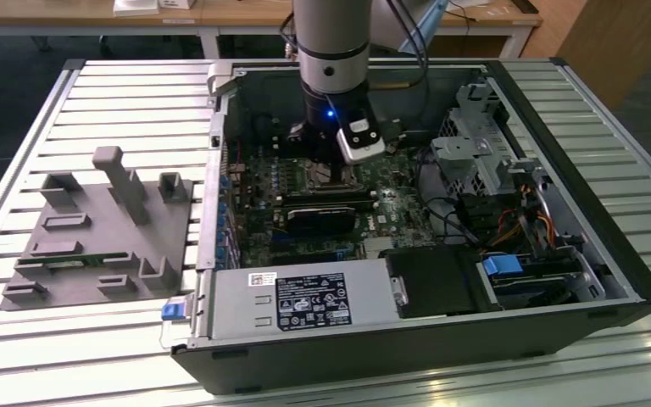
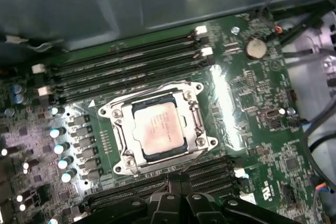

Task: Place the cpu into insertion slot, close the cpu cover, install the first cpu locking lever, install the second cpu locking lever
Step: 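Install the second cpu locking lever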

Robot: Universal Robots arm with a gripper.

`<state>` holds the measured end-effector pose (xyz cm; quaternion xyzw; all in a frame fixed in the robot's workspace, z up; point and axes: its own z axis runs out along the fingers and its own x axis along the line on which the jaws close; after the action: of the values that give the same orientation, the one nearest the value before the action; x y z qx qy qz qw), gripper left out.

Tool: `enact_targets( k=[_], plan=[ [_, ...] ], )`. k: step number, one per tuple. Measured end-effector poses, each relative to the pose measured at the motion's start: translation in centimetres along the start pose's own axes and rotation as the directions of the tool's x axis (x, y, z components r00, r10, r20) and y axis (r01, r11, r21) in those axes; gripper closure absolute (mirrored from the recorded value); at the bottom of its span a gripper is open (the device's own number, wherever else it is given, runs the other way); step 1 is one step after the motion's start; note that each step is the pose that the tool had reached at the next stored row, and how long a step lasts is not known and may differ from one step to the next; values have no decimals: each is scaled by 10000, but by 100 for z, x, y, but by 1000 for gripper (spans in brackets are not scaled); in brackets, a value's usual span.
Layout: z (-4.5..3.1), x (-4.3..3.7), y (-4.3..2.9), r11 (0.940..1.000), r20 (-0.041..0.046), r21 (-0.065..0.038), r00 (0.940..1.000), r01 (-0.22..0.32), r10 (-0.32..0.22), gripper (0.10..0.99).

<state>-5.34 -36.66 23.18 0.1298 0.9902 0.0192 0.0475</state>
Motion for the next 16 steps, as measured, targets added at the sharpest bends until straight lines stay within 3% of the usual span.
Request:
enact_targets(
  k=[6, 13, 16],
  plan=[
    [28, 85, -24, 9997, -10, -22, 9997, 228, -228, 980],
    [43, 101, -30, 9997, -13, -23, 9997, 248, -248, 980],
    [58, 97, -49, 9996, -55, -123, 9997, 236, -237, 980]
  ],
)
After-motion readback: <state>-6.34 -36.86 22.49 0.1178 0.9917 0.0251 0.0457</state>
